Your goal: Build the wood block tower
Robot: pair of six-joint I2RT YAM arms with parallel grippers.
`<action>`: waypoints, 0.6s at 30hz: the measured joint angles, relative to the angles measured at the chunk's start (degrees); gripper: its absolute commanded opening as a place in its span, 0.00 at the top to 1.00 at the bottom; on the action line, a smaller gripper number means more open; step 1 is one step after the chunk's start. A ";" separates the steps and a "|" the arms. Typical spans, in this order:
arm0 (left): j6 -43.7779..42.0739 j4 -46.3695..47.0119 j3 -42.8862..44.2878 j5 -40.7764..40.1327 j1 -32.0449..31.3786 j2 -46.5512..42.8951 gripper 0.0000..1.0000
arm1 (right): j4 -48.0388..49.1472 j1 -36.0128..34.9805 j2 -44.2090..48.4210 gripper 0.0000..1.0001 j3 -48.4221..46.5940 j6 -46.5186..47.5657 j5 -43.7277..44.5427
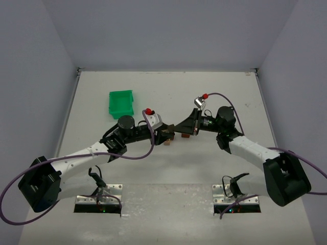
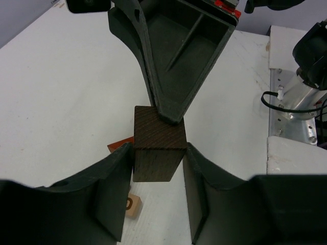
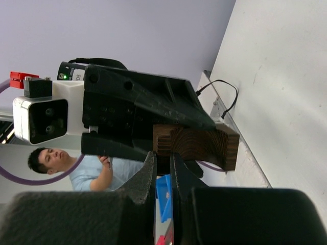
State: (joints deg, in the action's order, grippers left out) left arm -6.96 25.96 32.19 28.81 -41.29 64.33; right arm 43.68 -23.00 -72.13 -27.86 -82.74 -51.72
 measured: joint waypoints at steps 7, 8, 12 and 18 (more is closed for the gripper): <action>0.46 0.31 0.19 -1.17 -0.35 0.20 1.00 | 0.05 0.05 -0.18 0.87 0.00 -1.23 0.20; 0.83 0.27 0.20 -1.55 -0.40 0.20 1.00 | 0.07 0.07 -0.24 0.77 0.00 -1.29 0.30; 4.79 -1.46 1.07 -4.31 -0.75 0.20 1.00 | -0.02 0.42 -0.96 0.25 -0.29 0.80 0.22; 17.05 -12.57 6.24 -17.18 -0.79 0.61 1.00 | -20.01 1.89 -1.51 0.05 -12.50 17.99 3.94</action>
State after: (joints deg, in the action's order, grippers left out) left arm 10.10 13.39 38.43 11.63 -42.09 64.94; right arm 23.67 -21.11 -73.64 -40.35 -64.75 -47.78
